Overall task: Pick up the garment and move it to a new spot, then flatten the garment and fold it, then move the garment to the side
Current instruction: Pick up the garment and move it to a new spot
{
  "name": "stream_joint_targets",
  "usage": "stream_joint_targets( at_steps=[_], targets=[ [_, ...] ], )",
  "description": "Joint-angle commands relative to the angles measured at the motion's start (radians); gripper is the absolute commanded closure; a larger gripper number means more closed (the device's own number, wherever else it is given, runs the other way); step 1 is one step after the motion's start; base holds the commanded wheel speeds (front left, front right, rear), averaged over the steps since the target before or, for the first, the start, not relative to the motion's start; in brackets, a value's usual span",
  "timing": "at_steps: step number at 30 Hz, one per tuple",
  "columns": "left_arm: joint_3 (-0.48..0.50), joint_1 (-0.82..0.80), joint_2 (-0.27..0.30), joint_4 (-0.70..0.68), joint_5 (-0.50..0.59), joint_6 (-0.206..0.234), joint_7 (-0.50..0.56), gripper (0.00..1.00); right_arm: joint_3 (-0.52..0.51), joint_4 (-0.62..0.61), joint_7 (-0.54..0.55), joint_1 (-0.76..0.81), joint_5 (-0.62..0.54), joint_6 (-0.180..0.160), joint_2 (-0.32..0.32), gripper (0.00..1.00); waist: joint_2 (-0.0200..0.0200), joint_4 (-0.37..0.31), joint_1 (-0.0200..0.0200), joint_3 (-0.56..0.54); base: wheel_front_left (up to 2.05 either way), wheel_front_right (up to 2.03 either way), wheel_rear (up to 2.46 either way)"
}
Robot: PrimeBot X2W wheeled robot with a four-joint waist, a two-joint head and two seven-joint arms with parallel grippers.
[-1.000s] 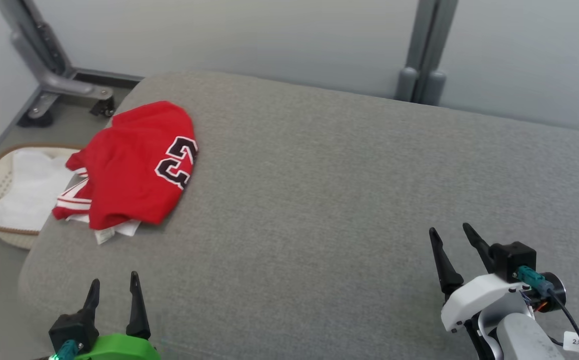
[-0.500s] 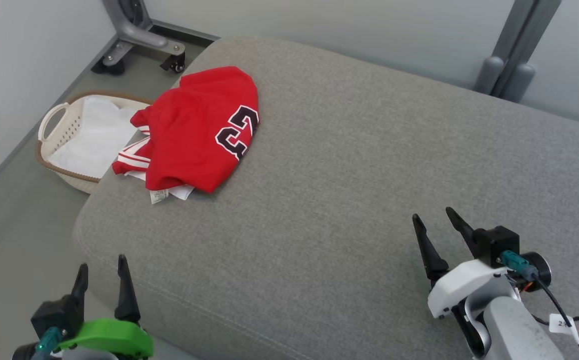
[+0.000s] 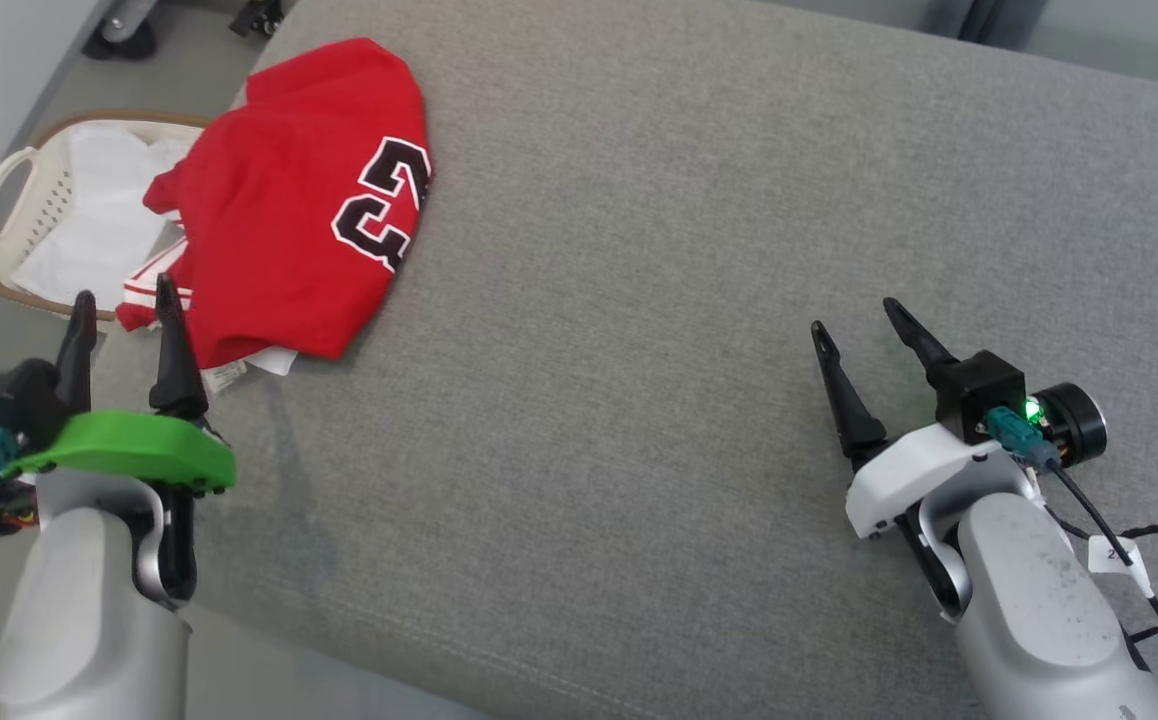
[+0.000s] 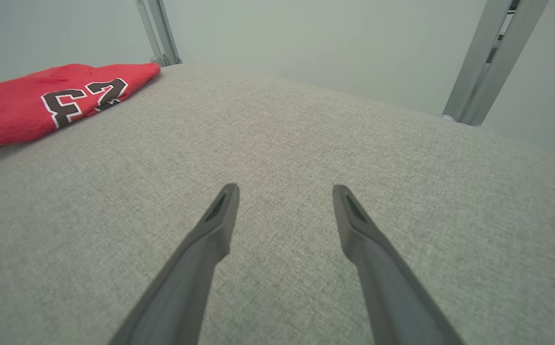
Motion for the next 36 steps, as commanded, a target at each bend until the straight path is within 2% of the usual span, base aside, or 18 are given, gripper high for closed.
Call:
stream_joint_targets(
  at_steps=[1,8,16,17,18,19,22,25,31,36],
  targets=[
    [-0.020,-0.039,0.034,0.028,-0.033,-0.003,0.001,0.00,0.001,-0.003,-0.004,-0.015,-0.011,-0.001,-0.006,0.00,0.0000,-0.075,0.0000,0.088,0.00,0.00,0.00],
    [-0.150,-0.176,0.137,0.231,-0.218,-0.003,0.001,0.00,0.009,-0.015,-0.004,-0.062,-0.040,-0.001,-0.008,0.00,0.0000,-0.123,0.0000,0.159,0.00,0.00,0.00],
    [-0.286,-0.251,0.189,0.443,-0.393,-0.003,0.014,0.00,0.002,-0.013,-0.002,-0.067,-0.052,-0.002,-0.014,0.00,0.0000,-0.150,0.0000,0.188,0.00,0.00,0.00],
    [-0.285,-0.255,0.196,0.464,-0.402,-0.003,0.011,0.09,-0.005,-0.009,-0.002,-0.063,-0.046,-0.002,-0.015,0.00,0.0000,-0.152,0.0000,0.185,0.00,0.00,0.00],
    [-0.285,-0.258,0.195,0.481,-0.419,-0.003,0.008,0.88,-0.013,-0.001,-0.001,-0.055,-0.031,-0.002,-0.016,0.00,0.0000,-0.155,0.0000,0.179,0.00,0.00,0.00],
    [-0.292,-0.255,0.192,0.490,-0.428,-0.003,0.008,1.00,-0.013,0.003,-0.001,-0.050,-0.027,-0.002,-0.015,0.00,0.0000,-0.157,0.0000,0.173,0.00,0.00,0.00],
    [-0.308,-0.243,0.212,0.488,-0.428,-0.003,-0.001,1.00,-0.012,0.002,-0.001,-0.041,-0.013,-0.002,-0.013,0.00,0.0000,-0.165,0.0000,0.153,0.00,0.00,0.00],
    [-0.272,-0.242,0.240,0.412,-0.388,-0.003,-0.002,1.00,-0.010,-0.002,-0.001,-0.035,-0.004,-0.002,-0.009,0.00,0.0000,-0.168,0.0000,0.130,0.00,0.00,0.00],
    [-0.171,-0.208,0.239,0.158,-0.229,-0.003,-0.001,1.00,-0.012,-0.015,-0.002,-0.013,0.036,-0.002,-0.006,0.00,0.0000,-0.190,0.0000,0.063,0.00,0.00,0.00],
    [-0.174,-0.190,0.215,-0.042,-0.133,-0.003,0.000,1.00,0.013,-0.019,-0.002,0.025,0.096,-0.001,-0.006,0.00,0.0000,-0.257,0.0000,-0.008,0.00,0.00,0.00]
  ],
)
